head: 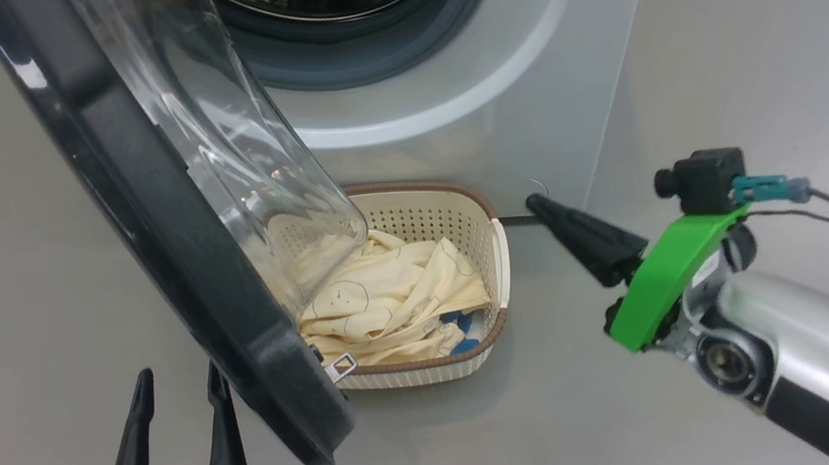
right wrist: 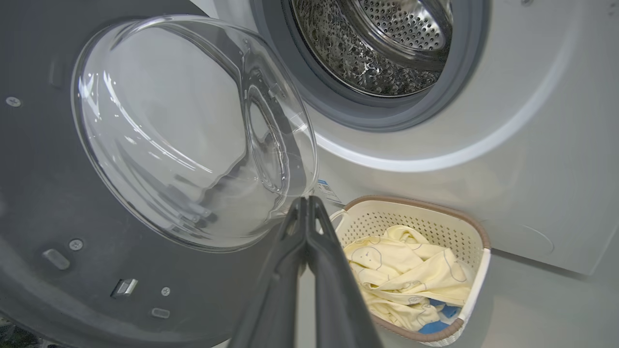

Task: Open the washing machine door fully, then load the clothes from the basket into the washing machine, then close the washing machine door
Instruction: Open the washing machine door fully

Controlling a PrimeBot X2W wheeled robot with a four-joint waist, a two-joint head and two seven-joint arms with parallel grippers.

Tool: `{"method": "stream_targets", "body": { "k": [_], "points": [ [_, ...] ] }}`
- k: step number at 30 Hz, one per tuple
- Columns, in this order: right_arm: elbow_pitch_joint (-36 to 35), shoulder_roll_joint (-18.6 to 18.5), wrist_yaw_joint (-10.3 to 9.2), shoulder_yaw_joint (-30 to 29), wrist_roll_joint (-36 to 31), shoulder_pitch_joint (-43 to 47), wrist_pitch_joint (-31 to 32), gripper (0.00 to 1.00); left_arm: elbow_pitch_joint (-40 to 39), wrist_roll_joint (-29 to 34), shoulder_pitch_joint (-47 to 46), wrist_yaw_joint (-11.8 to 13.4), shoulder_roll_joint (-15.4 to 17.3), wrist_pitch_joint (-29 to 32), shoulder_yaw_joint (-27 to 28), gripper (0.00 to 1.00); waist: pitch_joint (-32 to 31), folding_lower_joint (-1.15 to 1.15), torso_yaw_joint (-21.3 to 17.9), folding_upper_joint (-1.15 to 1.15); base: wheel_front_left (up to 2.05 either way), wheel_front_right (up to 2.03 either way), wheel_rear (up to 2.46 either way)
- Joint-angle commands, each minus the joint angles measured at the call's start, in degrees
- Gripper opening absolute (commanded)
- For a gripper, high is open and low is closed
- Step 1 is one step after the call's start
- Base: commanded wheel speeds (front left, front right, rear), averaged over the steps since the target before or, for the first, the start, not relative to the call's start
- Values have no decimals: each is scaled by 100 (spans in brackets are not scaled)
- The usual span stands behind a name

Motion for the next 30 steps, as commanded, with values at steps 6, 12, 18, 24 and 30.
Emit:
{"method": "stream_targets", "body": {
  "k": [6,12,18,24,30],
  "points": [
    [-133,1,9,-1638,-1055,487,-91,51,-187,33,1,3,123,-62,282,100,-42,0,-130,0,0,0,0],
    [-261,200,9,-2952,-2165,1286,-93,100,-165,39,43,3,123,-62,262,100,-126,0,-162,0,0,0,0],
    [-484,513,9,-4028,-3295,1931,-93,100,-160,27,81,3,144,-62,261,100,-166,0,-239,0,0,0,0],
    [-789,769,9,-4759,-4167,2394,-94,100,-156,24,114,3,149,-62,246,100,-181,0,-280,0,0,0,0],
    [-1025,1097,9,-5400,-4613,2886,-94,100,-142,10,163,3,149,-62,231,100,-240,0,-287,0,0,0,0]
  ]
}}
